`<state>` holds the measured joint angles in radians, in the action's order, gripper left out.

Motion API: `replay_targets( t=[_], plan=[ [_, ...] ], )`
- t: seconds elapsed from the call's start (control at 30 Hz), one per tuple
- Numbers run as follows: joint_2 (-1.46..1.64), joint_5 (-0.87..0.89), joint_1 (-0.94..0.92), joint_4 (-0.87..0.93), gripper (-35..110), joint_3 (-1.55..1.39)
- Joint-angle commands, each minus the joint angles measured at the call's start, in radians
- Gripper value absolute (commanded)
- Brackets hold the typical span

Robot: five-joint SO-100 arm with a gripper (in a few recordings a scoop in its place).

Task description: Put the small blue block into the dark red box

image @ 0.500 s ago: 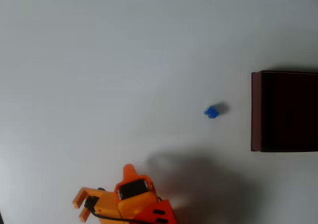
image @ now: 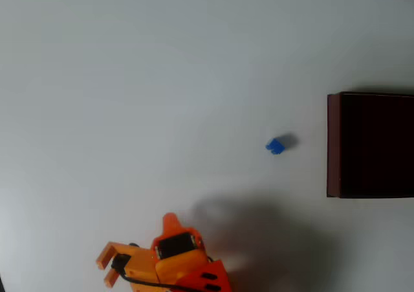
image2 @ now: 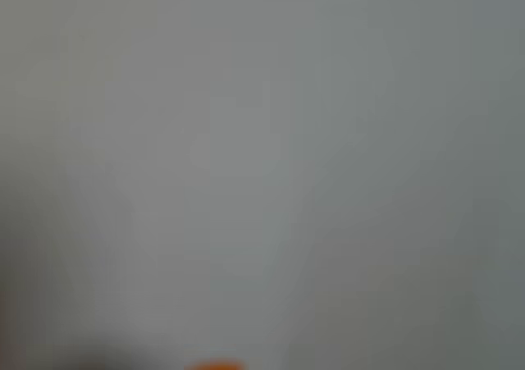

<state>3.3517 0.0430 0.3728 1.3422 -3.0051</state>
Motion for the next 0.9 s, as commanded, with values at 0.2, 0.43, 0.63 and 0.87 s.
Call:
replay_targets(
  t=[0.2, 0.43, 0.63, 0.87],
  plan=[
    [0.005, 0.02, 0.011, 0.005, 0, 0.0],
    [0.005, 0.021, 0.012, 0.005, 0, 0.0],
    [0.005, 0.049, 0.012, 0.005, 0, 0.0],
    [0.008, 0.152, 0.015, -0.005, 0, 0.006]
  ],
)
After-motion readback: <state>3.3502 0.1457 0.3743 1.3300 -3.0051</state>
